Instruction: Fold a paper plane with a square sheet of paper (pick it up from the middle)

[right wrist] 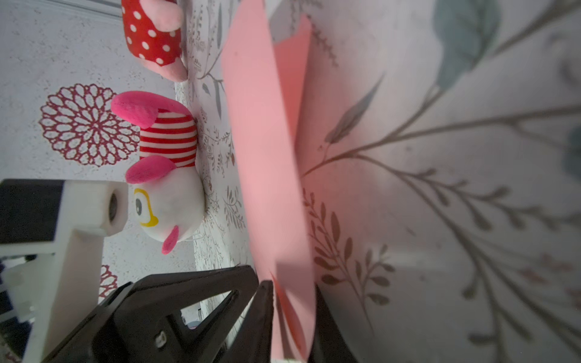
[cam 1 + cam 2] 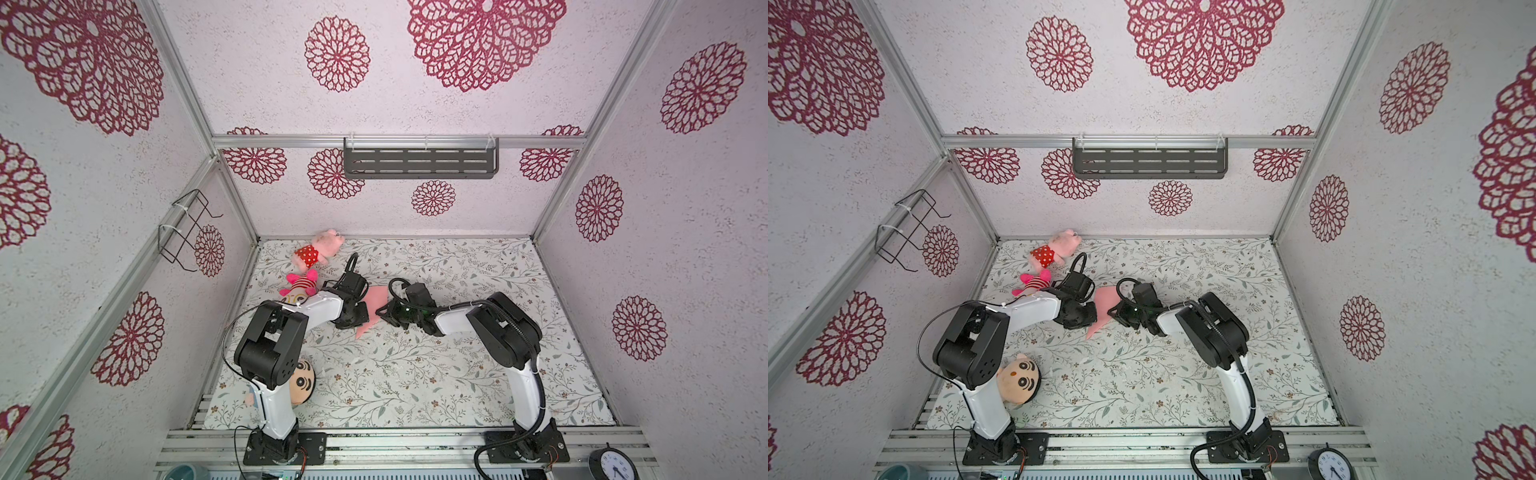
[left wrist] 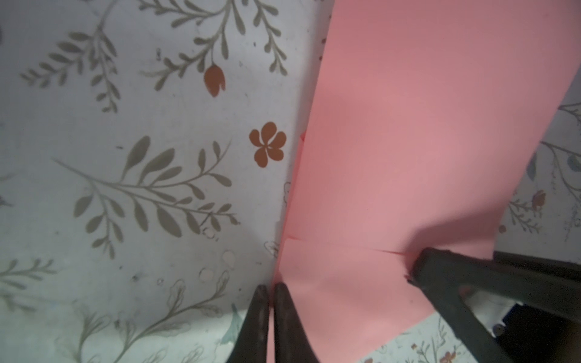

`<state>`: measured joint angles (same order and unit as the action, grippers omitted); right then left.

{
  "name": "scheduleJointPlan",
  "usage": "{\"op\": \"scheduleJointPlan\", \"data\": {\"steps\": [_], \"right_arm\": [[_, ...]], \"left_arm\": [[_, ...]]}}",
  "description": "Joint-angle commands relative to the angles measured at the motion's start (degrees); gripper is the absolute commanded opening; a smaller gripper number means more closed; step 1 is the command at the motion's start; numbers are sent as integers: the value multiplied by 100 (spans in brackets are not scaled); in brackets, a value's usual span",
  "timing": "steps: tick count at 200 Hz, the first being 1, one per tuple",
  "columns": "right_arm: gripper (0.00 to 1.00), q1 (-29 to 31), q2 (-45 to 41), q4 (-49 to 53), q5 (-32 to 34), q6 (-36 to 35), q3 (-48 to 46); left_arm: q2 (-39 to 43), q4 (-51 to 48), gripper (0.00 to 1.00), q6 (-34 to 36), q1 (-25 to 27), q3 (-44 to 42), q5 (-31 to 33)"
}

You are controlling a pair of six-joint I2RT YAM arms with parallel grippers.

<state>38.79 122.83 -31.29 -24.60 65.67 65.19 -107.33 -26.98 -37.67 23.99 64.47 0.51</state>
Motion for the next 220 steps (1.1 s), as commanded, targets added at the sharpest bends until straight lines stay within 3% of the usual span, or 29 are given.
{"op": "scheduleJointPlan", "data": {"steps": [1, 19, 32, 90, 113, 161, 220], "right_arm": [[8, -51, -57, -401, -72, 134, -38], [0, -73, -228, -640, 131, 154, -287], [0, -97, -444, -788, 363, 157, -547], [0, -156, -1676, -965, 1382, 424, -1939], [0, -191, -2111, -836, 1727, 630, -2357], [0, -336, -2439, -557, 1832, 1132, -2523], [0, -433, -2295, -484, 1515, 1700, -2347]], "left_arm": [[-82, -255, 11, 105, -56, 108, -18], [194, -171, 16, 138, -56, 95, -254], [487, 7, 21, 151, -45, 22, -508], [1549, 1742, 65, 283, 57, -841, -1642], [1755, 2492, 78, 657, 319, -1232, -1550], [1547, 3492, 81, 1821, 961, -1581, -1205], [886, 4427, 75, 3459, 1343, -1726, -1203]]}}
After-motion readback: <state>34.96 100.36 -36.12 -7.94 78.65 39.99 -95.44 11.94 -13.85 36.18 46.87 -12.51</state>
